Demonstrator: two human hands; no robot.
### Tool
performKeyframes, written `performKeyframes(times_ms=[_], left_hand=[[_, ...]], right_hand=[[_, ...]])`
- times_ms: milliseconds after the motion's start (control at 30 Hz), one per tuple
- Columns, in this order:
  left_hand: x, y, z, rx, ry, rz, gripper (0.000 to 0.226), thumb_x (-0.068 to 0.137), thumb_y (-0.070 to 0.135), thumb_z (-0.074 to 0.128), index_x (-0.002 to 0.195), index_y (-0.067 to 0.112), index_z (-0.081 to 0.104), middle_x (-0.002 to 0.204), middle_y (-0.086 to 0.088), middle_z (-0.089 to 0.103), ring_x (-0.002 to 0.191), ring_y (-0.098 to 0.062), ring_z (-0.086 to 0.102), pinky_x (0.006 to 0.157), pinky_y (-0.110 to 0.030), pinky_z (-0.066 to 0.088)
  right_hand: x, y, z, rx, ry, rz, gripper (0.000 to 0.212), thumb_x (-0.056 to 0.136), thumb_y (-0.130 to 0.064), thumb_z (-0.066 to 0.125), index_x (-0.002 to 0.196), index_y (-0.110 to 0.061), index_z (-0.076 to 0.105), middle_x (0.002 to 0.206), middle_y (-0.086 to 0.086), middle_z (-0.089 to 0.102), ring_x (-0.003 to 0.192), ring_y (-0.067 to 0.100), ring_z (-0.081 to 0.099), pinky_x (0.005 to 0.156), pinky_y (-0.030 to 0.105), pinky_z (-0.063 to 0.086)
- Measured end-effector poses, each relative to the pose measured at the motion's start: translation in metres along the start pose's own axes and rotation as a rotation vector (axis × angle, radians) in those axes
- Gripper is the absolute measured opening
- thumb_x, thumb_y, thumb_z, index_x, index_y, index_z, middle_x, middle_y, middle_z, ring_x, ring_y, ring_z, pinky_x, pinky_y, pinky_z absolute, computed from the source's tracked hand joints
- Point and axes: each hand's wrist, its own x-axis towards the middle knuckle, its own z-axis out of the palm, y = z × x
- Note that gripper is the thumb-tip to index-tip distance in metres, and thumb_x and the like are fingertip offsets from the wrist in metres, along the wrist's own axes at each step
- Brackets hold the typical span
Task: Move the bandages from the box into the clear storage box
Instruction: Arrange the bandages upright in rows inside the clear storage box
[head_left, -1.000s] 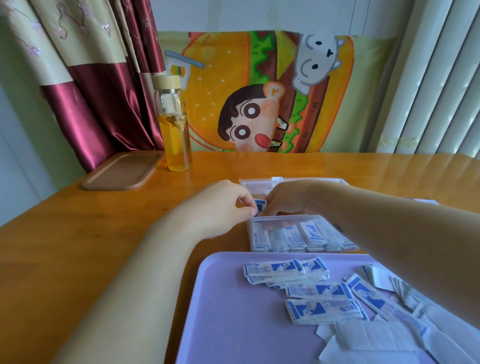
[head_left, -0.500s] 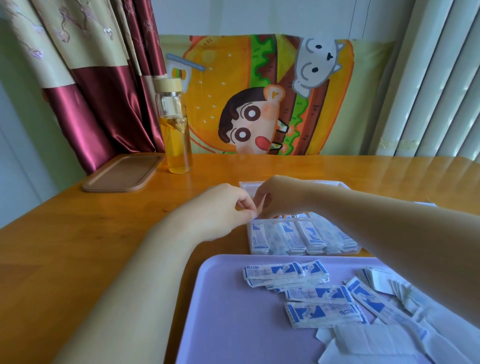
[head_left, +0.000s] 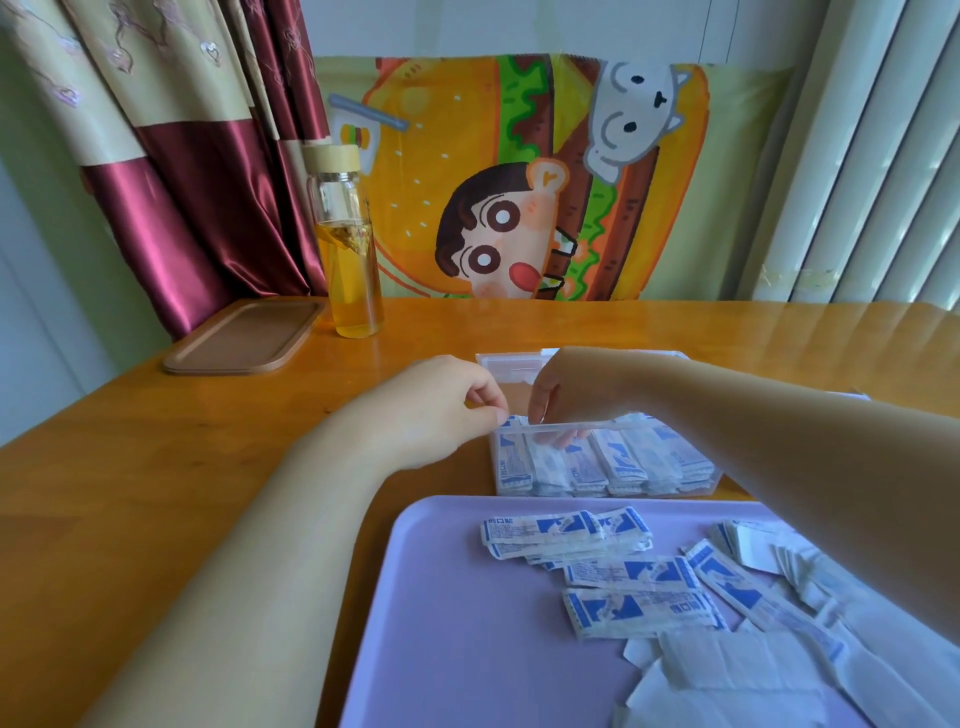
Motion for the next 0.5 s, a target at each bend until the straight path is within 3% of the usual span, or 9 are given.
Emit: performKeyframes(times_ms=[100,200,267,367,500], left_hand=[[-0.002,0.003,0.001,0.024,0.012,-0.002,0.011,0.094,0.033,0.052,0.093,0.031,0.063,0.088,0.023,0.045,0.081,0.001,0.049,0.065,-0.016,0.041],[-0.006,0.006,0.001,0.047,0.026,-0.018,0.013,0.095,0.032,0.051,0.095,0.029,0.064,0.092,0.016,0.046,0.090,-0.009,0.054,0.067,-0.025,0.045],[-0.010,0.008,0.001,0.061,0.054,-0.025,0.015,0.095,0.029,0.051,0.099,0.028,0.065,0.104,0.006,0.049,0.097,-0.014,0.054,0.071,-0.026,0.041],[-0.023,0.016,-0.001,0.105,0.125,-0.035,0.018,0.095,0.022,0.051,0.106,0.027,0.064,0.116,0.001,0.046,0.103,-0.015,0.050,0.079,-0.025,0.035],[-0.052,0.031,-0.001,0.176,0.188,-0.004,0.016,0.094,0.020,0.053,0.104,0.027,0.064,0.114,0.003,0.047,0.102,-0.014,0.048,0.081,-0.025,0.034]], right_hand=[[-0.007,0.003,-0.003,-0.033,0.095,-0.026,0.012,0.087,-0.019,0.059,0.093,-0.020,0.070,0.077,-0.006,0.070,0.077,0.009,0.068,0.062,0.016,0.048],[-0.023,0.005,-0.009,0.072,0.220,-0.072,0.011,0.083,-0.017,0.066,0.091,-0.013,0.072,0.073,-0.003,0.070,0.061,0.004,0.065,0.056,0.014,0.050],[-0.040,0.003,-0.017,0.112,0.371,-0.116,0.009,0.083,-0.016,0.065,0.086,-0.011,0.072,0.067,-0.004,0.068,0.054,0.001,0.062,0.050,0.007,0.046],[-0.077,-0.004,-0.019,0.134,0.595,-0.216,0.008,0.083,-0.013,0.064,0.081,-0.013,0.071,0.062,-0.012,0.062,0.058,0.002,0.061,0.052,0.004,0.043],[-0.128,-0.007,0.005,0.138,0.547,-0.307,0.005,0.084,-0.018,0.066,0.081,-0.019,0.070,0.066,-0.020,0.060,0.056,-0.012,0.056,0.059,0.004,0.044]])
